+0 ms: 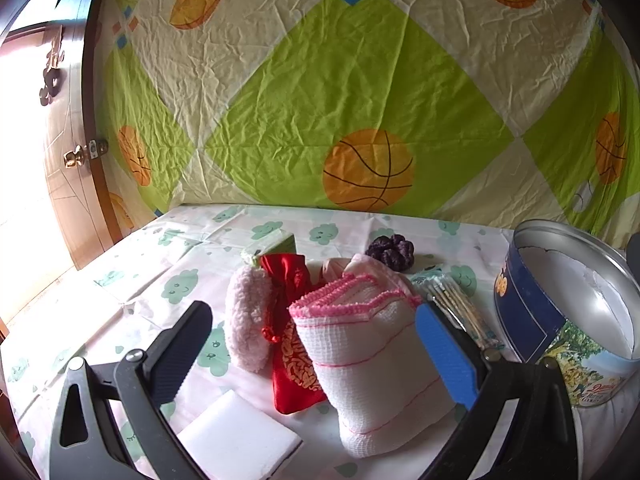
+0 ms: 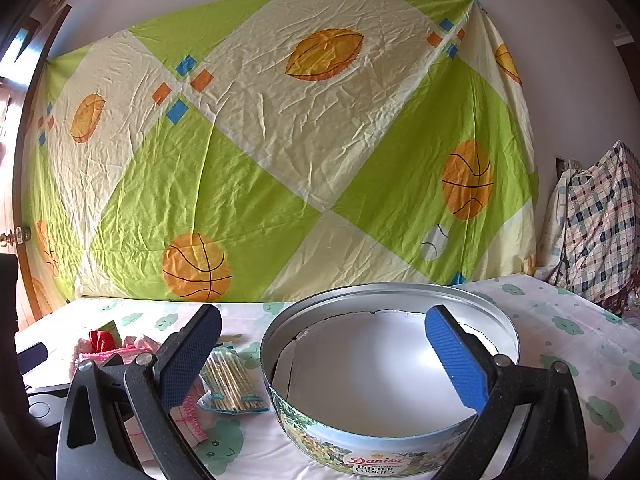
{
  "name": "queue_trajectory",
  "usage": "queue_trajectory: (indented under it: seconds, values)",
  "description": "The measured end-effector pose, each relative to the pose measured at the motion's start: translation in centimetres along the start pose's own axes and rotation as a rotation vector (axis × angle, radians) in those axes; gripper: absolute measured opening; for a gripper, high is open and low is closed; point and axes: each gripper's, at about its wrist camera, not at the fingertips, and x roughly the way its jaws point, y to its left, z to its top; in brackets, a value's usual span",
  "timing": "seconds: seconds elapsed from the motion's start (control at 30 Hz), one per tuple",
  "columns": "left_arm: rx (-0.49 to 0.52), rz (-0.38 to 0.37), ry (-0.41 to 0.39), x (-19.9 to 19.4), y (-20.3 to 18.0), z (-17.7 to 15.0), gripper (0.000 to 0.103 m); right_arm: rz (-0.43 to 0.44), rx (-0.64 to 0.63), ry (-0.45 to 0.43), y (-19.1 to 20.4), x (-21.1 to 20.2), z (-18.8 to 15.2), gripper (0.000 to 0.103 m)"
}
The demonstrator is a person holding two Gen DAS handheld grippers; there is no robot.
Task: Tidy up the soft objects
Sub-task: 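Move both tools toward the pile of soft items beside the tin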
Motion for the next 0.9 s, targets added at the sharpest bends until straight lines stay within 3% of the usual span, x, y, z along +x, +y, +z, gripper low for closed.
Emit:
queue_trajectory:
  seconds: [0.53,0.9]
  values:
    - [-0.005,0.008,0.032,-1.3,1.3,-1.0,0.103,0.039,-0.041,0.010,0.7,-0.1,-0.2,0.103]
    - [0.060,0.032,0.010,-3.5,1.2,-1.9,0.103,0.045,-0.065,-0.011,1.1,-0.6,-0.1,0.103]
